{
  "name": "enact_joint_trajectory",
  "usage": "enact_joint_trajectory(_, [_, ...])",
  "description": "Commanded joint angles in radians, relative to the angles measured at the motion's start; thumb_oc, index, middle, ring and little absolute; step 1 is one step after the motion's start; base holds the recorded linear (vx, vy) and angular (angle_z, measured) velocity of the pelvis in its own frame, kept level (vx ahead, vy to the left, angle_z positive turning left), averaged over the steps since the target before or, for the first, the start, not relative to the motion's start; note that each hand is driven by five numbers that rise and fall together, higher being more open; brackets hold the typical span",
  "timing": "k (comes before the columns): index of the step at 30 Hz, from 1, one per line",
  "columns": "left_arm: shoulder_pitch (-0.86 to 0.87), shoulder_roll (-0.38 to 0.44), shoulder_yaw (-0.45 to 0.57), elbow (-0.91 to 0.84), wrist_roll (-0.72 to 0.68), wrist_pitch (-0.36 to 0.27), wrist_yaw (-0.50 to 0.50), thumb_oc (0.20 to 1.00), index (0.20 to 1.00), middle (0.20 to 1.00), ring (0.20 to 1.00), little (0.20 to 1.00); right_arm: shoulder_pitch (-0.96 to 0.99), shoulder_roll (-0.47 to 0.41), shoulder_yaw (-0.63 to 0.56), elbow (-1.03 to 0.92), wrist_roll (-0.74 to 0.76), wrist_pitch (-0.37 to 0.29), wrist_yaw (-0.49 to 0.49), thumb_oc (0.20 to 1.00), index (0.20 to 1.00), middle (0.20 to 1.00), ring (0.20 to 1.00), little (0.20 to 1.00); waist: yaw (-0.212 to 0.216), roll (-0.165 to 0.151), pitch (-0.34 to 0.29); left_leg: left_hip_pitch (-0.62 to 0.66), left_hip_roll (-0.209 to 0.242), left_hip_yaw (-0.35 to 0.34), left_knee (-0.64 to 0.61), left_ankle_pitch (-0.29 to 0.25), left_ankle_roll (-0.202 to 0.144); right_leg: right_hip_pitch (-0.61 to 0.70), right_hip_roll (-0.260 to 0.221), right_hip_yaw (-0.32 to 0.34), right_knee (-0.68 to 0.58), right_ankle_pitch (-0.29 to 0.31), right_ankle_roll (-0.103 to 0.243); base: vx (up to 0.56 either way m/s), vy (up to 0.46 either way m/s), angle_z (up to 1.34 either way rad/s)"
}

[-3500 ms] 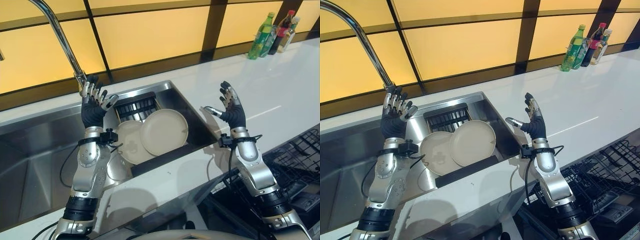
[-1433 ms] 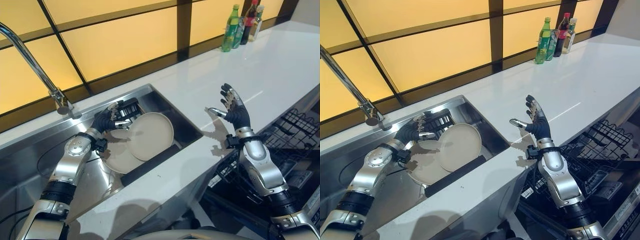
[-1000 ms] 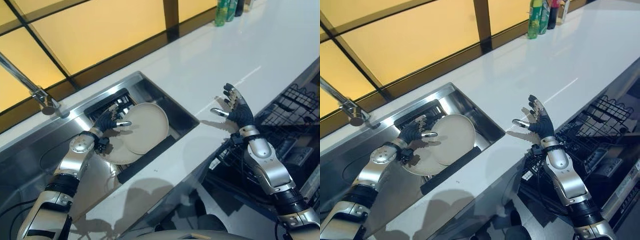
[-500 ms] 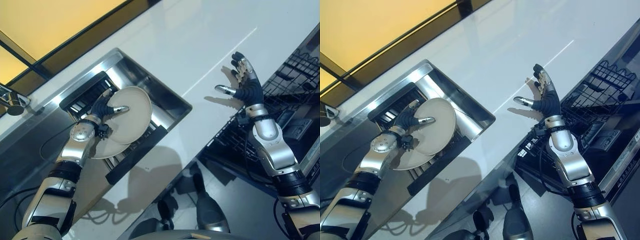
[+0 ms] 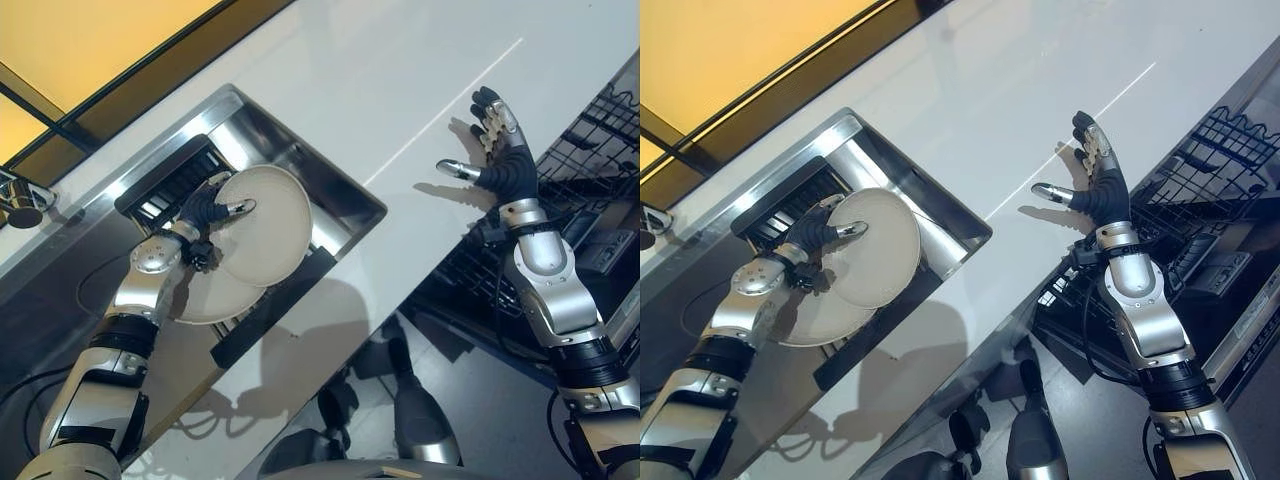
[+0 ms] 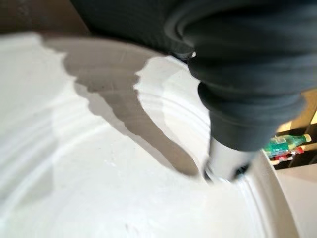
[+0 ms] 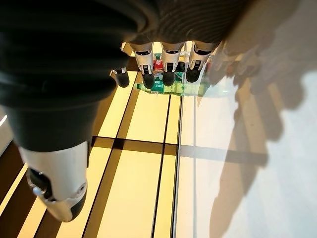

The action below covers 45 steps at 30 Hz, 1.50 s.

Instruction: Pick up plates and place into dishwasher.

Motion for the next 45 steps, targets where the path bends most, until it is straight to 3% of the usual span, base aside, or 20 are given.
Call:
enact_joint_trajectory(1, [0.028, 0.064, 0.000, -0.048, -0.040, -0.024, -0.071, 0.313, 0.313, 0.313, 0.313, 0.313, 0.070, -0.021, -0.004, -0.018, 0.005, 0.011, 0.015, 1.000, 1.000, 1.000, 1.000, 1.000, 0.025, -0.015, -0.065, -0.084, -0.019, -0.063, 0.014, 0.030, -0.013, 0.009, -0.141, -0.029, 0.153, -0.150, 0.088, 0.04, -0.010, 0.03])
enact_joint_trajectory(2, [0.040, 0.070, 0.005, -0.074, -0.041, -0.029, -0.082, 0.200, 0.200, 0.200, 0.200, 0.200, 0.080, -0.020, -0.009, -0.021, 0.006, 0.010, 0.019, 1.000, 1.000, 1.000, 1.000, 1.000, 0.029, -0.014, -0.070, -0.081, -0.020, -0.066, 0.014, 0.029, -0.013, 0.013, -0.141, -0.033, 0.152, -0.152, 0.087, 0.03, -0.019, 0.04])
enact_joint_trajectory(11, [0.109, 0.085, 0.029, -0.232, -0.038, -0.015, -0.132, 0.200, 0.200, 0.200, 0.200, 0.200, 0.113, -0.010, -0.023, -0.026, 0.005, 0.014, 0.026, 1.000, 1.000, 1.000, 1.000, 1.000, 0.058, -0.012, -0.098, -0.068, -0.021, -0.092, 0.013, 0.026, -0.014, 0.044, -0.147, -0.062, 0.141, -0.159, 0.084, 0.02, -0.030, 0.07])
enact_joint_trajectory(21, [0.150, 0.082, 0.055, -0.256, -0.040, -0.030, -0.124, 0.200, 0.200, 0.200, 0.200, 0.200, 0.127, -0.008, -0.030, -0.023, 0.014, 0.012, 0.011, 1.000, 1.000, 1.000, 1.000, 1.000, 0.065, -0.019, -0.110, -0.065, -0.015, -0.101, 0.010, 0.024, -0.016, 0.049, -0.141, -0.069, 0.132, -0.156, 0.084, -0.01, -0.030, 0.08])
enact_joint_trajectory(34, [0.168, 0.037, 0.120, -0.300, -0.042, -0.152, 0.020, 0.200, 0.200, 0.200, 0.200, 0.200, 0.151, 0.014, -0.043, -0.018, 0.013, -0.007, 0.017, 1.000, 1.000, 1.000, 1.000, 1.000, 0.060, -0.025, -0.117, -0.064, -0.013, -0.094, 0.005, 0.024, -0.016, 0.043, -0.139, -0.063, 0.132, -0.154, 0.087, -0.02, -0.009, 0.00])
enact_joint_trajectory(39, [0.184, 0.028, 0.159, -0.317, 0.051, -0.186, 0.127, 0.200, 0.200, 0.200, 0.200, 0.200, 0.164, 0.028, -0.051, -0.017, 0.004, -0.016, 0.023, 1.000, 1.000, 1.000, 1.000, 1.000, 0.064, -0.028, -0.129, -0.057, -0.011, -0.094, 0.005, 0.021, -0.017, 0.049, -0.139, -0.065, 0.131, -0.155, 0.087, 0.00, 0.000, 0.00])
enact_joint_trajectory(45, [0.202, 0.035, 0.198, -0.351, 0.081, -0.207, 0.176, 0.200, 0.200, 0.200, 0.200, 0.200, 0.180, 0.034, -0.062, -0.025, 0.010, -0.010, 0.024, 1.000, 1.000, 1.000, 1.000, 1.000, 0.074, -0.036, -0.143, -0.053, -0.008, -0.100, 0.006, 0.019, -0.019, 0.059, -0.138, -0.071, 0.130, -0.157, 0.086, 0.00, -0.005, 0.00])
